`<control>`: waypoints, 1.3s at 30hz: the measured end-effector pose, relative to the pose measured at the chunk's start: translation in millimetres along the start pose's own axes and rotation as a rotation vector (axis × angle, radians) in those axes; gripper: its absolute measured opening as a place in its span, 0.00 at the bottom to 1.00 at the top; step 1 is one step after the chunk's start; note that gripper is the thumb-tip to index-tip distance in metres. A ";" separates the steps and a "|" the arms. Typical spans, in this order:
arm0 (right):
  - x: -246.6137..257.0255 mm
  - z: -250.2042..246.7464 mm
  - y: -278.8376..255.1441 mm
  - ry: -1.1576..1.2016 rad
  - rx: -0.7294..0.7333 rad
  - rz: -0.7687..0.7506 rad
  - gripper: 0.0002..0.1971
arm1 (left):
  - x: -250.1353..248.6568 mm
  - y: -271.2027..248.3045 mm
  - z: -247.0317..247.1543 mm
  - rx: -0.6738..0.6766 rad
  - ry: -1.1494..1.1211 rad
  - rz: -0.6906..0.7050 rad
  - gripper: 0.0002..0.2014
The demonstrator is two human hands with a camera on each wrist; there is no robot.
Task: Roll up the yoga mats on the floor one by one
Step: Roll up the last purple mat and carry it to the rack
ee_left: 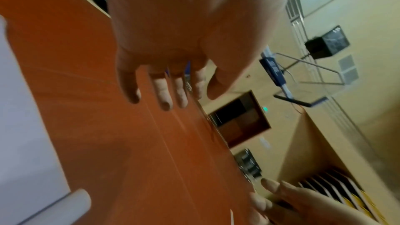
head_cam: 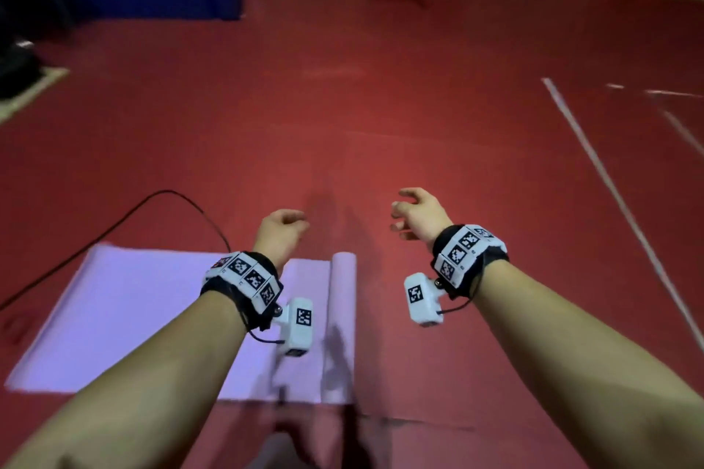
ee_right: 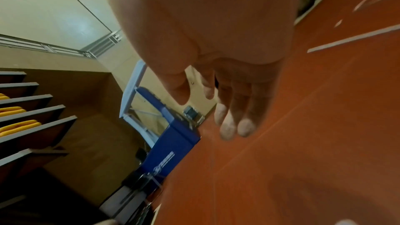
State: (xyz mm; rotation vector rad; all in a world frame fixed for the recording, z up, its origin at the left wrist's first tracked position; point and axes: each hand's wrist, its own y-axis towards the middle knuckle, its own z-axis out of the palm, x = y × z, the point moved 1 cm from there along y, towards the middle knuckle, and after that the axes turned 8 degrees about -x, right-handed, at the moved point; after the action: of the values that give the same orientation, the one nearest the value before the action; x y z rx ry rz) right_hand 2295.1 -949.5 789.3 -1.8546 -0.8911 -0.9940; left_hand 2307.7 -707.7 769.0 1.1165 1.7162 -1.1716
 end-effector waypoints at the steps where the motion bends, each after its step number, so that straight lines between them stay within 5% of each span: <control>1: 4.6 20.5 13.1 -0.009 0.053 0.005 0.20 | 5.9 7.4 -13.2 -0.059 -0.008 -0.030 0.10; 8: 27.5 138.5 80.1 -0.072 0.360 -0.012 0.19 | 51.6 70.9 -65.0 -0.307 -0.065 -0.198 0.08; 20: -16.8 264.2 230.8 -0.341 0.610 0.003 0.16 | 145.6 167.5 -28.1 -0.540 -0.253 -0.515 0.08; 32: -305.6 410.0 380.8 -0.789 1.016 -0.130 0.16 | 425.1 223.0 134.9 -0.896 -0.402 -0.949 0.11; 36: -410.8 416.6 404.5 -0.916 1.081 -0.178 0.09 | 526.8 216.7 202.0 -0.850 -0.385 -1.043 0.14; 39: -477.9 414.0 417.8 -1.049 1.168 -0.253 0.14 | 589.7 209.2 253.0 -0.783 -0.376 -1.102 0.16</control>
State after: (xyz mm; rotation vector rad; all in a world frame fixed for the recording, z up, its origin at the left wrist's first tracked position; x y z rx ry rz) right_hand 2563.2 -841.2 88.8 -1.0929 -1.8056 0.5142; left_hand 2339.9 -767.0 97.5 -0.5841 2.1809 -0.9862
